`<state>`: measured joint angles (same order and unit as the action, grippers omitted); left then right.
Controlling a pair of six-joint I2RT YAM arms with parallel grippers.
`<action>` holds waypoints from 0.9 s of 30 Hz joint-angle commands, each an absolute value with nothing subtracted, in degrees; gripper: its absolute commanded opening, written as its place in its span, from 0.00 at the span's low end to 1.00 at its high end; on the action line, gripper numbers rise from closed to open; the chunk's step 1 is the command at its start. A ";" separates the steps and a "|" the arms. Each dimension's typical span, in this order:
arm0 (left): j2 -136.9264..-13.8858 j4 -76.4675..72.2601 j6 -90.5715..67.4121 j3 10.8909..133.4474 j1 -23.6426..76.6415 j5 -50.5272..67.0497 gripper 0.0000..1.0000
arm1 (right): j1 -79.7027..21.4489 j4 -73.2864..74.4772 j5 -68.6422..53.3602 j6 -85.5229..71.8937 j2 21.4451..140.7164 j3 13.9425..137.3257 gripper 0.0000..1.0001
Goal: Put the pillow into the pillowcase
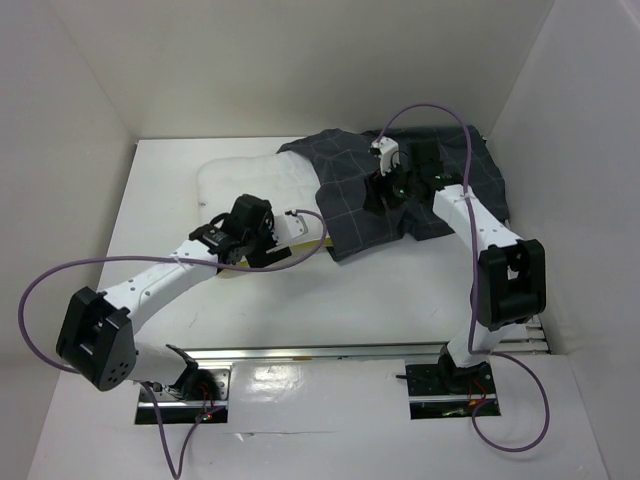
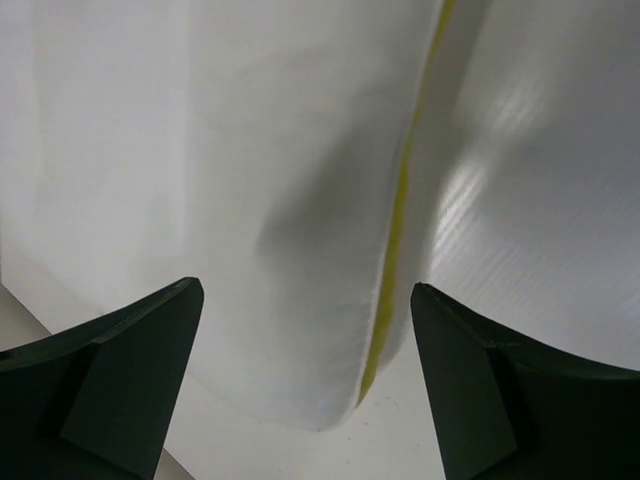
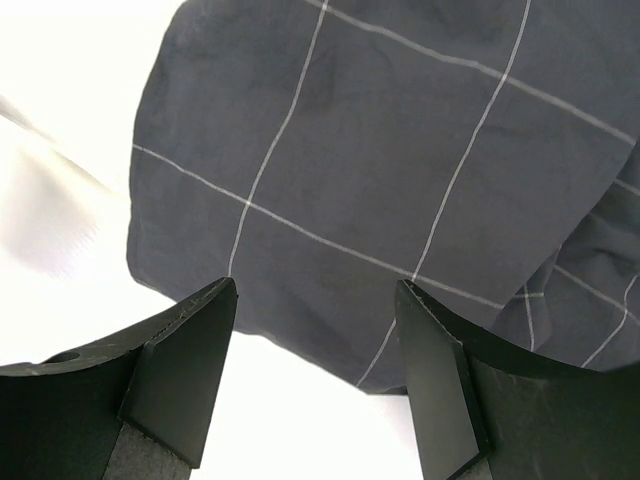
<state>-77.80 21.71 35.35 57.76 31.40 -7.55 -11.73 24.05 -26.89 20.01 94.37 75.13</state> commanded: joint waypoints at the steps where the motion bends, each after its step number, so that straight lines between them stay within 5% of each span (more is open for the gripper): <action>1: -76.65 23.74 33.13 53.54 31.29 -11.33 0.99 | -11.34 22.59 -28.30 20.21 95.62 79.10 0.72; 15: -76.45 -3.05 38.06 37.27 30.77 -27.42 0.99 | -11.95 23.12 -28.83 20.83 96.15 79.72 0.72; 24: -88.41 -9.32 37.53 41.65 29.09 -26.89 0.99 | -12.48 23.64 -27.69 20.83 96.77 80.77 0.72; 27: -92.54 -6.52 37.53 45.51 28.48 -24.18 0.66 | -12.48 23.64 -27.16 20.83 96.24 80.24 0.72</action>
